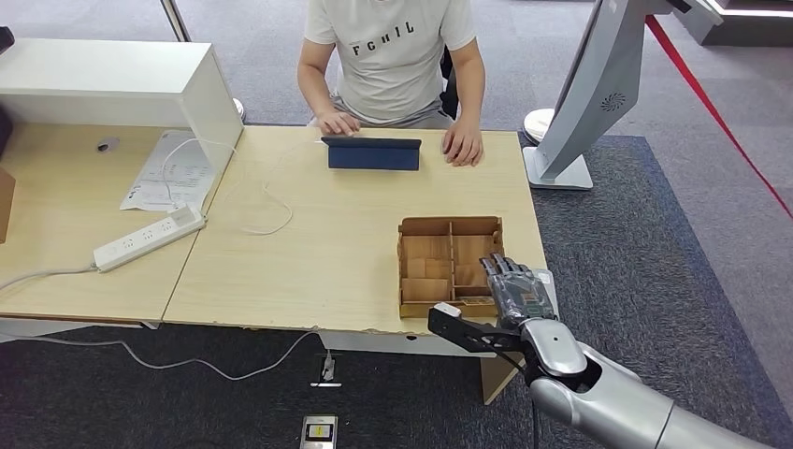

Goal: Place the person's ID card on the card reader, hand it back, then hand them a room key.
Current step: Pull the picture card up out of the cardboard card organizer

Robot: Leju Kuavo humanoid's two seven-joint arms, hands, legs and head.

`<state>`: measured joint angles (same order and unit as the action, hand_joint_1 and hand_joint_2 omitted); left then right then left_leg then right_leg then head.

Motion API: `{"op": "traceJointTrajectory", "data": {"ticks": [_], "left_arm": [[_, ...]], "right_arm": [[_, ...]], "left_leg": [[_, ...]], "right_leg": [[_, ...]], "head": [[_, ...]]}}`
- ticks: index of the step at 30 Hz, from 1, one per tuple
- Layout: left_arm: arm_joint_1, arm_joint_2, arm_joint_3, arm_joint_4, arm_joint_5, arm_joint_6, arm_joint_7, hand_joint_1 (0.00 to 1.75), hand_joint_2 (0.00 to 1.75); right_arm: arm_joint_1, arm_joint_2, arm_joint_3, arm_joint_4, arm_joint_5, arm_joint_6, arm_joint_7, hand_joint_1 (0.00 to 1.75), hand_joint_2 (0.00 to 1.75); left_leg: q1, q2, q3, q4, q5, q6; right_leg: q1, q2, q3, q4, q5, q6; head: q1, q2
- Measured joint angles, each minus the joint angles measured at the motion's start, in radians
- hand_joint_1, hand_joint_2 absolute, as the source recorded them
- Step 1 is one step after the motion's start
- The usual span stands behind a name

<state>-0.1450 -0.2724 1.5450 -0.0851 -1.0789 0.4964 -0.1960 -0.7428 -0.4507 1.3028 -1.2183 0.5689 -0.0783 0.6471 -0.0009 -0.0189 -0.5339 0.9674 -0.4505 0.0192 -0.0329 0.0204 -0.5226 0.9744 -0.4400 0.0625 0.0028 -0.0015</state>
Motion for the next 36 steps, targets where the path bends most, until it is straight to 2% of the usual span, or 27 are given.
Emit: {"op": "traceJointTrajectory", "data": {"ticks": [2, 3, 4, 6, 9, 22, 27, 31, 36], "left_arm": [[0.0, 0.0, 0.0, 0.0, 0.006, 0.0, -0.005, 0.0, 0.0], [0.0, 0.0, 0.0, 0.0, 0.008, 0.0, -0.007, 0.0, 0.0], [0.0, 0.0, 0.0, 0.0, 0.01, 0.0, -0.01, 0.0, 0.0], [0.0, 0.0, 0.0, 0.0, 0.012, 0.0, -0.013, 0.0, 0.0], [0.0, 0.0, 0.0, 0.0, 0.014, 0.0, -0.018, 0.0, 0.0], [0.0, 0.0, 0.0, 0.0, 0.011, 0.0, -0.025, 0.0, 0.0], [0.0, 0.0, 0.0, 0.0, 0.008, 0.0, -0.025, 0.0, 0.0], [0.0, 0.0, 0.0, 0.0, 0.007, -0.001, -0.025, 0.0, 0.0], [0.0, 0.0, 0.0, 0.0, 0.003, -0.008, -0.032, 0.0, 0.0]], "right_arm": [[0.0, 0.0, 0.001, 0.0, 0.0, 0.001, 0.001, 1.18, 1.75], [0.0, 0.0, 0.002, 0.0, 0.0, 0.001, 0.001, 1.16, 1.75], [0.0, -0.001, 0.003, 0.0, 0.0, 0.002, 0.001, 1.19, 1.75], [0.001, -0.001, 0.006, 0.0, 0.0, 0.002, 0.001, 1.36, 1.75], [0.003, -0.002, 0.009, 0.0, 0.0, 0.003, 0.001, 1.47, 1.75], [0.02, -0.004, 0.013, 0.002, 0.009, 0.003, -0.016, 1.45, 1.75], [0.024, -0.003, 0.013, 0.003, 0.008, -0.002, -0.032, 1.55, 1.75], [0.03, -0.003, 0.013, 0.007, 0.005, -0.018, -0.045, 1.73, 1.75], [0.041, -0.001, 0.012, 0.014, 0.023, -0.104, -0.062, 1.75, 1.75]], "left_leg": [[0.0, 0.0, 0.0, 0.0, 0.0, 0.0], [0.0, 0.0, 0.0, 0.0, 0.0, 0.0], [0.0, 0.0, 0.0, 0.0, 0.0, 0.0], [0.0, 0.0, 0.0, 0.0, 0.0, 0.0], [0.0, 0.0, 0.0, 0.0, 0.0, 0.0], [0.0, 0.0, 0.0, 0.0, 0.0, 0.0], [0.0, 0.0, 0.0, 0.0, 0.0, 0.0], [0.0, 0.0, 0.001, 0.0, 0.0, 0.0], [0.0, 0.0, 0.0, 0.0, 0.0, 0.0]], "right_leg": [[0.0, 0.0, 0.0, 0.0, 0.0, 0.0], [0.0, 0.0, 0.0, 0.0, 0.0, 0.0], [0.0, 0.0, 0.0, 0.0, 0.0, 0.0], [0.0, 0.0, 0.0, 0.0, 0.0, 0.0], [0.0, 0.0, 0.0, 0.0, 0.0, 0.0], [0.0, 0.0, 0.0, 0.0, 0.0, 0.0], [0.0, 0.0, 0.0, 0.0, 0.0, 0.0], [0.0, 0.0, 0.0, 0.0, 0.0, 0.0], [0.0, 0.0, 0.0, 0.0, 0.0, 0.0]], "head": [[0.0, 0.0], [0.0, 0.0], [0.0, 0.0], [0.0, 0.0], [0.0, 0.0], [0.0, 0.0], [0.0, 0.0], [0.0, 0.0], [0.0, 0.0]]}}
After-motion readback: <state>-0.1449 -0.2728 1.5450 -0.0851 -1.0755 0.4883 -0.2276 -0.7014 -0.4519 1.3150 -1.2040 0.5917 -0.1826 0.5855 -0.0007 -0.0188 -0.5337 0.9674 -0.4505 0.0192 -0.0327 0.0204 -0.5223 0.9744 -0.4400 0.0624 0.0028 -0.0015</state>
